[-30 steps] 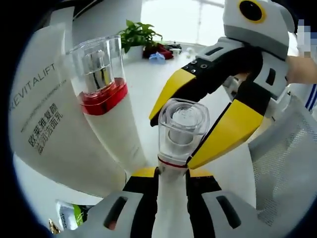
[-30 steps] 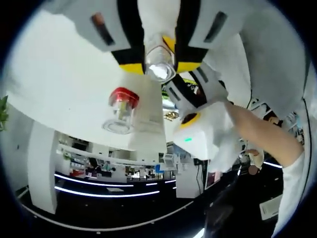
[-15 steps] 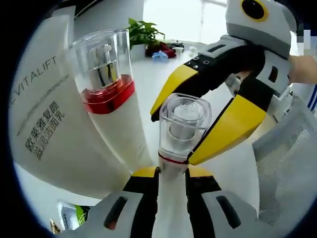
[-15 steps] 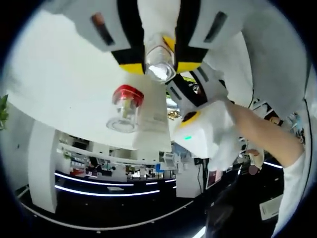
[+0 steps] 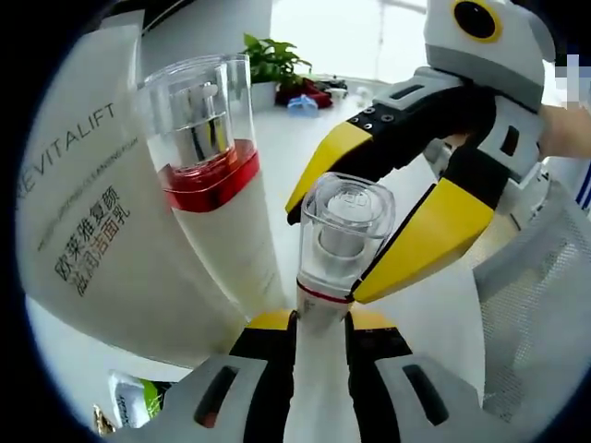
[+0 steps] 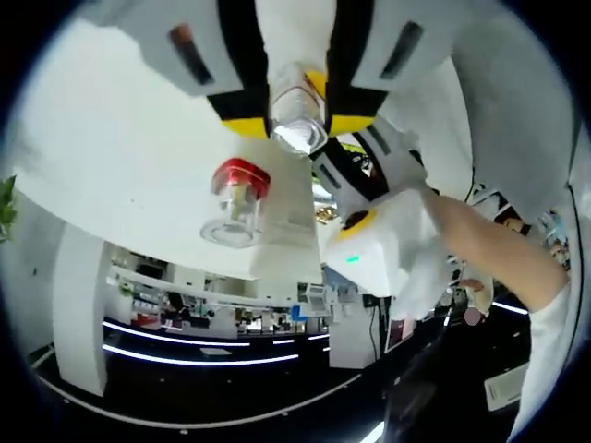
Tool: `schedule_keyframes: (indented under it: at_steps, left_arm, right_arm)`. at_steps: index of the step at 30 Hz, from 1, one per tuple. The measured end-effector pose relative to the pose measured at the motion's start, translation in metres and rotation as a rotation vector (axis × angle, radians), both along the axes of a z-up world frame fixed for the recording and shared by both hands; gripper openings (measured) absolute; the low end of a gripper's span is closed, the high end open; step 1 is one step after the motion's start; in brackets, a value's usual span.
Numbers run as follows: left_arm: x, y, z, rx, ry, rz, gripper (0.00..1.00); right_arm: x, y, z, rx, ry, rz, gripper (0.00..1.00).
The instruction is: Arrange the skincare products in the storage area until every visible bottle or jar stands upright without overlapping.
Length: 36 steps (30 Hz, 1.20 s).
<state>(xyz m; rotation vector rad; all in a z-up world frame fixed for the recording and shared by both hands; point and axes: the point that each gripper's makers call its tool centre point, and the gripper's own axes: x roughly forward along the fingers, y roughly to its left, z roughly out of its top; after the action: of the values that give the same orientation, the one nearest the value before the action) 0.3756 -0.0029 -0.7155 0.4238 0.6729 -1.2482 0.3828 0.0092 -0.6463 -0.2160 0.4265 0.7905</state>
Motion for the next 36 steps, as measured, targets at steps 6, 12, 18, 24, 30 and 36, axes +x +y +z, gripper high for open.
schedule_keyframes:
  at_steps: [6,12,18,24,30,36]
  left_arm:
    - [0.002,0.000,0.000,-0.002,-0.002,0.009,0.18]
    - [0.002,0.000,0.001,-0.006,-0.004,0.012,0.17]
    - [0.002,0.000,0.000,-0.003,-0.006,0.012,0.17]
    - [0.003,0.002,0.000,0.003,-0.009,0.018,0.17]
    - [0.004,0.003,0.001,0.005,-0.013,0.029,0.17]
    - [0.004,0.004,0.002,0.005,-0.013,0.033,0.18]
  right_arm:
    - [-0.001,-0.003,-0.005,0.006,0.020,-0.012,0.27]
    - [-0.007,-0.009,-0.019,0.010,0.077,-0.019,0.27]
    - [-0.007,-0.016,-0.035,-0.008,0.112,-0.009,0.23]
    - [-0.004,-0.015,-0.040,-0.030,0.113,0.009,0.20]
    - [-0.003,-0.012,-0.044,-0.047,0.112,0.028,0.19]
    - [-0.002,-0.012,-0.046,-0.057,0.109,0.053,0.19]
